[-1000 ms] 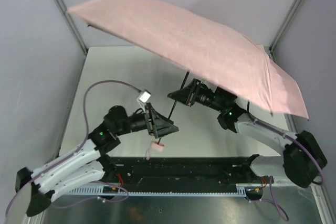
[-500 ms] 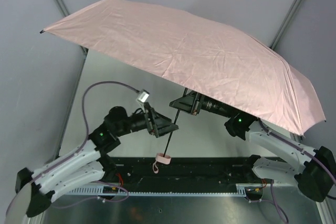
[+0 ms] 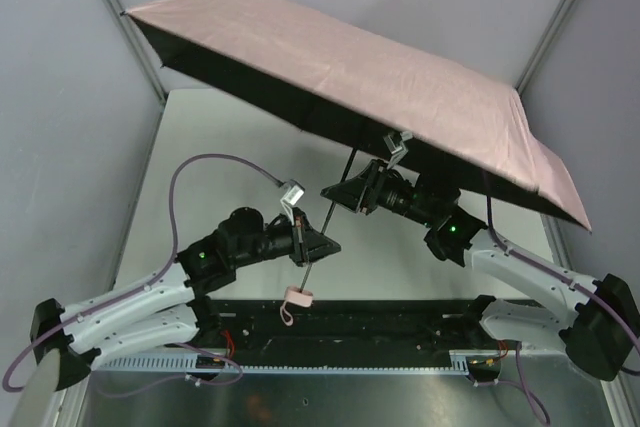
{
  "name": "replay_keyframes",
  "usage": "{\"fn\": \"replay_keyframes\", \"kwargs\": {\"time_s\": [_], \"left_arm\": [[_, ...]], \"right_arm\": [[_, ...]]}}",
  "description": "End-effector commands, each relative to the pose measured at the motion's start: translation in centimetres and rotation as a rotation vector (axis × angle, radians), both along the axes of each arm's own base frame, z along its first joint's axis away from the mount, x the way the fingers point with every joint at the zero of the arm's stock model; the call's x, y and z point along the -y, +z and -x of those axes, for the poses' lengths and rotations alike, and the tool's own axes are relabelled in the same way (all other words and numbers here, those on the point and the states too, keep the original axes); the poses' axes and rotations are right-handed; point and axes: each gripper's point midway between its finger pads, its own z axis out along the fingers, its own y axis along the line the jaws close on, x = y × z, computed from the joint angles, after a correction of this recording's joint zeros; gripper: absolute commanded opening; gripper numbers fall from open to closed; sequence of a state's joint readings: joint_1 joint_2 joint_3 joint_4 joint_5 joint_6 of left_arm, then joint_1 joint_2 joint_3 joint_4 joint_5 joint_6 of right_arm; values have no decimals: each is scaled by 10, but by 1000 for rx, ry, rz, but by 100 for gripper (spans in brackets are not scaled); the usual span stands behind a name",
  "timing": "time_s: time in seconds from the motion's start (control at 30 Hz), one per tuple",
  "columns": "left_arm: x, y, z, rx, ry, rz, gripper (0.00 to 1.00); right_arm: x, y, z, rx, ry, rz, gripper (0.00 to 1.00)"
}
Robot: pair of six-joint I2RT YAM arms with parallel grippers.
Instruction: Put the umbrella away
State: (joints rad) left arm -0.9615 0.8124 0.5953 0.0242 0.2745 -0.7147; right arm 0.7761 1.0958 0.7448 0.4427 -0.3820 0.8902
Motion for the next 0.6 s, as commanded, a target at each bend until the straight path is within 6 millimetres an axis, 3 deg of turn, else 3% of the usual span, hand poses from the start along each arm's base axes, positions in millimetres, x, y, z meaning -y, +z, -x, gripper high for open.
{"fn": "replay_keyframes", "kwargs": {"time_s": [0.0, 0.07, 0.2, 0.33, 0.47, 0.53, 0.57], "left_arm": [[-27, 42, -46, 174, 368, -29, 0], [-31, 47, -49, 191, 452, -61, 0], [-29, 50, -51, 235, 537, -160, 0], [-21, 51, -50, 254, 554, -203, 0], [-14, 53, -48, 254, 548, -215, 0], [-12, 52, -47, 257, 544, -229, 0], [-11, 51, -46, 257, 540, -236, 0]], "right_arm": [[14, 6, -37, 7, -278, 77, 55], [18, 3, -51, -34, -386, 121, 66], [22, 14, -65, -68, -576, 182, 75], [14, 18, -67, -96, -630, 218, 74], [11, 30, -67, -78, -631, 195, 60], [13, 35, -67, -59, -640, 190, 43], [14, 37, -67, -47, -636, 190, 28]]}}
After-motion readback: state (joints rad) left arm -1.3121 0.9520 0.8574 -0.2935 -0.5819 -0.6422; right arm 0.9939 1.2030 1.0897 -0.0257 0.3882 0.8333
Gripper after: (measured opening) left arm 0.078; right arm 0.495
